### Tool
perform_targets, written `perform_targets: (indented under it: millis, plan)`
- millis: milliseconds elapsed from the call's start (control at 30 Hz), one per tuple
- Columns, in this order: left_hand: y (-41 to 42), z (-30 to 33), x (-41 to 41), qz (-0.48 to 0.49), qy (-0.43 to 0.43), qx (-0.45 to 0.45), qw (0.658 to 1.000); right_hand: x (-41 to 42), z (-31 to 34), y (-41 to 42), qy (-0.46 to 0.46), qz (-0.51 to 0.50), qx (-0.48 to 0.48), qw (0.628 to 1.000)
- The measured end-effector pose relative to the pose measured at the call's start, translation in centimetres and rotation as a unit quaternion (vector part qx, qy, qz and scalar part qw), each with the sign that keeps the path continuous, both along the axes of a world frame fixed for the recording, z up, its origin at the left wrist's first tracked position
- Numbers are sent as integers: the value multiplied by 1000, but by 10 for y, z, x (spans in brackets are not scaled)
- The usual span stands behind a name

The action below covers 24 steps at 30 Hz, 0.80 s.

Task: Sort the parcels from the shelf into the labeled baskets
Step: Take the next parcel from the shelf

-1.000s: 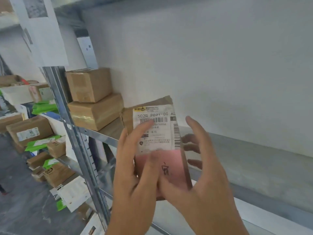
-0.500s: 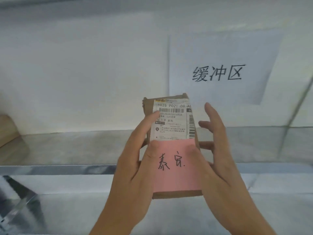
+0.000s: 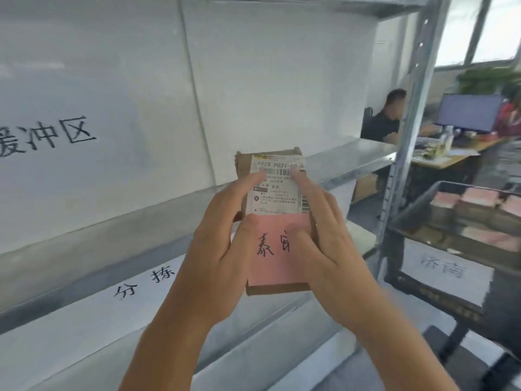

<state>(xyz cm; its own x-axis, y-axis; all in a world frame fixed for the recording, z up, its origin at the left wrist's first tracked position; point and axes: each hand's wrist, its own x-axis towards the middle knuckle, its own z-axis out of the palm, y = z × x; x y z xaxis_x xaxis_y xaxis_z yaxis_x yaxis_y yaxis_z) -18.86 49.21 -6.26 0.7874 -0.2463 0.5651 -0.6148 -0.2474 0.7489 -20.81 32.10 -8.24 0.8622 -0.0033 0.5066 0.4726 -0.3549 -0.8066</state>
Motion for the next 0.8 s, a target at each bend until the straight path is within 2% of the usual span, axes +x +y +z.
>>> perform_targets:
  millis: [100,400,633,800]
  plan:
    - [-64,-1,11,-47,25,30,998,-9,-9,-54,10,-56,7,998]
    - [-210,-29,60,-164,7,80,983,-15,-44,-176,27,-223,18,974]
    - [-315,-38,118,-249,8,94,964,6,-52,-259,66,-329,-8,942]
    - [-387,-53,151,-335,11,113,935,17,-58,-304,99,-427,-40,898]
